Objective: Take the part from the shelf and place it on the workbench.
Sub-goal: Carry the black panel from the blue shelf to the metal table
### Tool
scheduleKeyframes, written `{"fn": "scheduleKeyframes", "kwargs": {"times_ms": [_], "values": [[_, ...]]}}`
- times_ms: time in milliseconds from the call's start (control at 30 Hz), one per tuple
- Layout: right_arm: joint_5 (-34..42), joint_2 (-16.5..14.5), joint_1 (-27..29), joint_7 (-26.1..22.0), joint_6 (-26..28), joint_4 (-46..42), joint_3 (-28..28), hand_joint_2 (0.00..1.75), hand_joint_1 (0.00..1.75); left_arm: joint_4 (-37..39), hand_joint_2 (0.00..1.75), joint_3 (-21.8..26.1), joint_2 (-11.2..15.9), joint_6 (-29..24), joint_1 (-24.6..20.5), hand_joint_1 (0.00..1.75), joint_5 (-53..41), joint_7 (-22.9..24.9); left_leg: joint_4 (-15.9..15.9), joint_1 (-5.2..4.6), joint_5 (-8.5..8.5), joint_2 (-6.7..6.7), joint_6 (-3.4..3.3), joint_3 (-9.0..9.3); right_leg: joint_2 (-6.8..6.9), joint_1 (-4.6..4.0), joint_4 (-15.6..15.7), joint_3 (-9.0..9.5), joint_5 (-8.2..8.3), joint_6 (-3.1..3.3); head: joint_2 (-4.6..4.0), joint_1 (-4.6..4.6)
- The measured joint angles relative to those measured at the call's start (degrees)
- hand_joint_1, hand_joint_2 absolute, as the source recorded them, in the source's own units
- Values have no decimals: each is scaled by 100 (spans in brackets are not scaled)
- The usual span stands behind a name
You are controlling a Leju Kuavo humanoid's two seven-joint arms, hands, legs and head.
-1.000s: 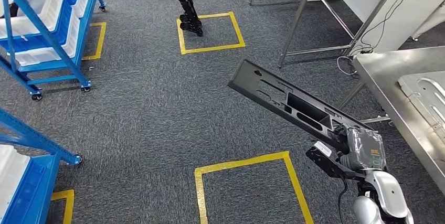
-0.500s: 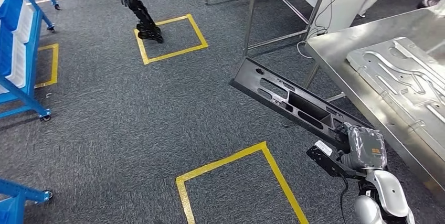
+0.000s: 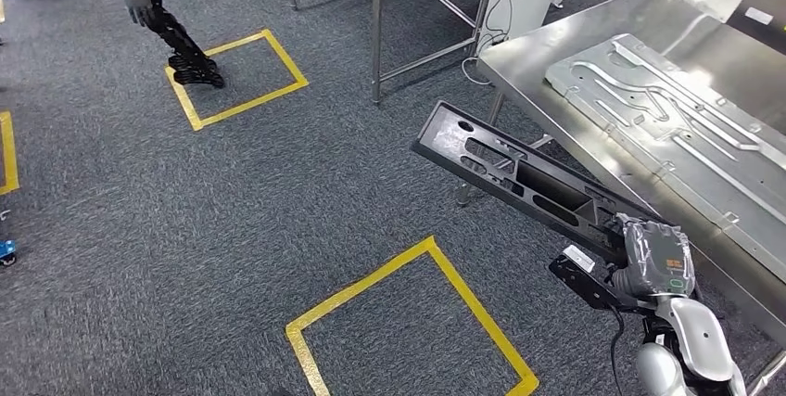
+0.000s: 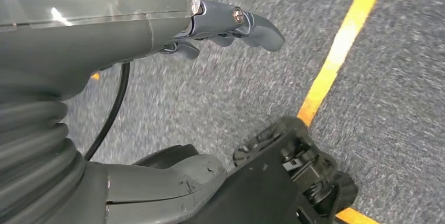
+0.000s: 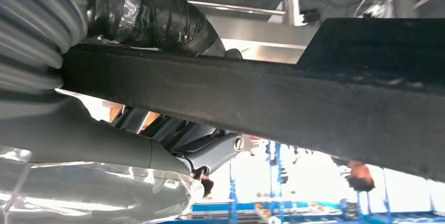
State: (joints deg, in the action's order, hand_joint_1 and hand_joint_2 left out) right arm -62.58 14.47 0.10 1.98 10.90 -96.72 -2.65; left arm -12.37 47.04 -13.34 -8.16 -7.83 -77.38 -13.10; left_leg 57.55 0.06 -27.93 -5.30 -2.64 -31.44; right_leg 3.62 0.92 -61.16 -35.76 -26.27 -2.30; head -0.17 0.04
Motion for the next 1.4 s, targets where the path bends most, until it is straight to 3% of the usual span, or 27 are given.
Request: {"fn": "scheduleKeyframes", "kwargs": {"times_ms": [67,133,200,267,300,333,367,400,433,500,567,633,667,733,767,800,867,900,933,1000,1067,1133,1200,1267,1333,1367,1400], "values": [[-10,17,-34,15,-13,-20,2,175,175,0,175,0,1,27,-9,0,0,5,5,-28,-36,-119,57,28,101,-52,264,118,31,76,0,-2],[-28,40,-53,36,-34,-36,3,175,175,0,175,-1,2,62,-31,0,-1,10,0,-30,-68,-223,121,56,-61,-43,275,105,48,147,0,-3],[-56,66,-89,58,-63,-53,5,175,175,0,175,-3,3,92,-50,0,-1,8,172,-9,-213,-40,184,9,-204,-10,316,121,75,226,0,-4],[-96,78,-149,102,-93,-63,16,175,175,0,175,-4,3,108,-46,0,0,8,798,19,-556,322,215,-272,-340,3,335,129,90,287,0,-4],[-120,83,-174,133,-106,-63,21,175,175,0,175,-4,3,114,-35,0,1,9,1208,25,-731,426,221,-476,-416,-2,332,126,90,305,0,-4],[-139,87,-187,163,-116,-63,26,175,175,0,175,-3,3,120,-22,0,1,11,1537,28,-830,473,225,-651,-501,-8,327,126,88,310,0,-4],[-159,94,-195,191,-125,-63,27,175,175,0,175,-3,3,127,-12,0,2,13,1683,27,-813,493,221,-743,-589,-15,317,126,85,313,0,-4],[-175,107,-201,211,-132,-63,27,175,175,0,175,-4,3,133,-6,0,2,13,1599,27,-679,509,209,-732,-679,-20,304,127,82,312,0,-4],[-185,121,-207,223,-137,-63,27,175,175,0,175,-4,4,138,-5,0,3,13,1301,26,-458,558,184,-619,-768,-23,287,128,76,306,0,-4],[-195,148,-229,233,-140,-61,27,175,175,0,175,-3,21,142,-7,0,6,12,531,38,-65,880,110,-315,-929,-20,243,105,60,280,0,-3],[-196,166,-259,243,-143,-58,28,175,175,0,175,-2,39,147,-11,0,13,13,146,31,54,1116,61,-158,-1084,14,214,50,63,210,0,-3],[-200,201,-273,263,-154,-57,31,175,175,0,175,-5,37,155,-17,0,10,14,84,18,62,1008,33,-122,-1251,53,232,8,91,113,0,-5],[-201,227,-272,279,-164,-53,31,175,175,0,175,-9,33,161,-21,0,5,13,37,25,85,926,5,-96,-1215,51,222,-7,90,75,0,-3],[-182,302,-341,325,-206,-26,30,175,175,0,175,-23,20,175,-32,0,-8,7,-71,54,131,746,-54,-40,-878,25,-49,-148,-76,23,0,12],[-155,334,-407,355,-238,7,29,175,175,0,175,-32,16,187,-35,0,-16,5,-94,51,136,664,-70,-23,-643,21,-354,-301,-241,0,0,20],[-127,369,-493,389,-272,55,25,175,175,0,175,-41,14,198,-32,0,-32,5,-100,49,130,586,-78,-19,-496,30,-717,-487,-420,-27,0,24],[-91,440,-679,463,-320,225,9,175,175,0,175,-60,15,222,-27,0,-72,12,-95,49,111,457,-74,-18,-390,74,-1219,-742,-573,-80,0,24],[-115,491,-810,500,-324,358,-3,175,175,0,175,-70,15,235,-30,0,-97,16,-90,52,102,404,-65,-16,-371,100,-1185,-719,-491,-102,0,24],[-164,546,-987,532,-318,519,-11,175,175,0,175,-83,13,249,-38,0,-119,19,-79,55,91,360,-50,-11,-356,124,-930,-579,-316,-120,0,25],[-340,650,-1487,574,-273,927,-16,175,175,0,175,-124,5,273,-64,0,-170,23,-41,43,57,290,0,-11,-318,140,-144,-155,23,-129,0,26],[-512,701,-2029,610,-215,1358,-6,175,175,0,175,-180,-2,284,-94,0,-201,27,-8,18,32,246,59,-24,-306,114,272,57,119,-78,0,22],[-612,708,-2441,661,-179,1707,9,175,175,0,175,-218,-9,287,-122,0,-207,31,-2,15,26,228,121,-20,-321,85,282,54,98,3,0,20],[-654,712,-2677,698,-162,1918,25,175,175,0,175,-235,-14,288,-135,0,-207,34,107,38,-60,297,183,-56,-318,90,294,74,93,85,0,20],[-667,713,-2805,713,-149,2036,67,175,175,0,175,-248,-14,288,-132,0,-207,36,628,58,-346,418,217,-307,-312,93,307,95,89,162,0,18],[-668,710,-2865,721,-140,2131,119,175,175,0,175,-254,-14,288,-118,0,-206,36,1428,60,-652,473,225,-733,-316,61,298,97,72,212,0,16],[-667,709,-2875,726,-138,2171,139,175,175,0,175,-255,-14,288,-107,0,-206,36,1682,58,-685,480,220,-892,-324,41,289,99,60,227,0,15],[-669,709,-2884,729,-138,2209,154,175,175,0,175,-257,-14,288,-98,0,-208,36,1719,55,-600,483,204,-952,-337,21,275,103,46,238,0,15]]}}
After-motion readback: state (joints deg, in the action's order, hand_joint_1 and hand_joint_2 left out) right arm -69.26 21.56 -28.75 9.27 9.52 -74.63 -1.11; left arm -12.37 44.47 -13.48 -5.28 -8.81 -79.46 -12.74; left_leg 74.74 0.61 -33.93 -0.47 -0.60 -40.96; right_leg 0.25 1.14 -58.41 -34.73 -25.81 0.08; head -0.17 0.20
